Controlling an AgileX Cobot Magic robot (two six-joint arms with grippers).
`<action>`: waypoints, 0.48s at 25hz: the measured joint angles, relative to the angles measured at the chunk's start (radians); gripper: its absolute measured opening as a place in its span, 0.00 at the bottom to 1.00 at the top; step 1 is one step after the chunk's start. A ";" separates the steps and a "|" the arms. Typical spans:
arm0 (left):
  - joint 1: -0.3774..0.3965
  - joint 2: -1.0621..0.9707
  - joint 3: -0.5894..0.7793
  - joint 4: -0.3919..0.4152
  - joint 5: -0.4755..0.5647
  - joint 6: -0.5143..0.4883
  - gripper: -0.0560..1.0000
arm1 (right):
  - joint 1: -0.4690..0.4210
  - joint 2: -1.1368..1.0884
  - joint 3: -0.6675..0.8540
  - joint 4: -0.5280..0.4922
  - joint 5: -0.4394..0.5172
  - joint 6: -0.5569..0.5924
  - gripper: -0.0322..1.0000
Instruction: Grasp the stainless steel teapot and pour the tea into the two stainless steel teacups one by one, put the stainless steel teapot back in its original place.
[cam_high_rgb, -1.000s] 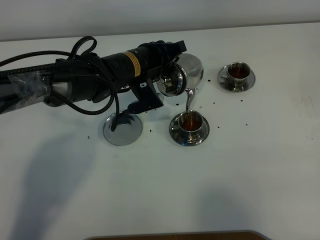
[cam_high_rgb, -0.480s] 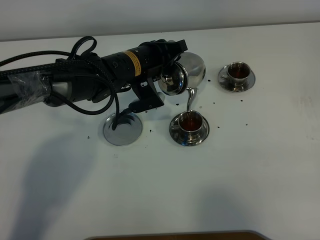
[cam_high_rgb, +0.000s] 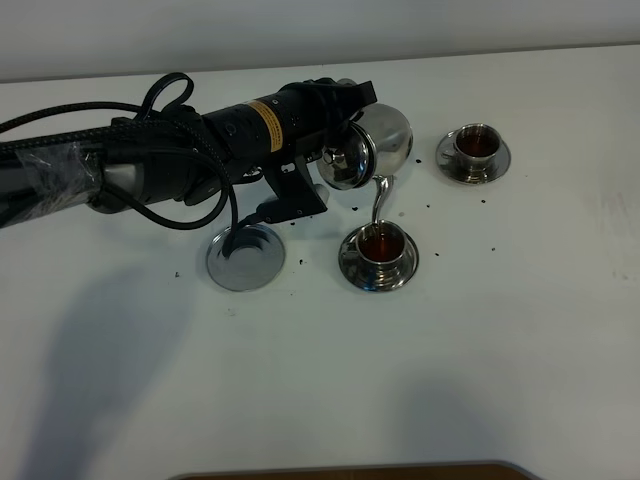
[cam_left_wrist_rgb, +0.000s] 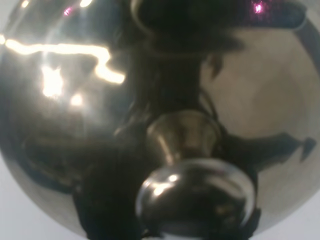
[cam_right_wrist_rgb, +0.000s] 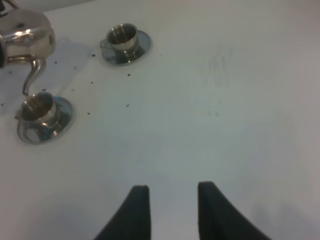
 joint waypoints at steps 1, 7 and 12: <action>0.000 0.000 0.000 0.001 -0.003 0.006 0.28 | 0.000 0.000 0.000 0.000 0.000 0.000 0.27; 0.000 0.000 0.000 0.001 -0.013 0.010 0.28 | 0.000 0.000 0.000 0.000 0.000 0.000 0.27; 0.000 0.000 0.000 0.001 -0.022 0.015 0.28 | 0.000 0.000 0.000 0.000 0.000 0.000 0.27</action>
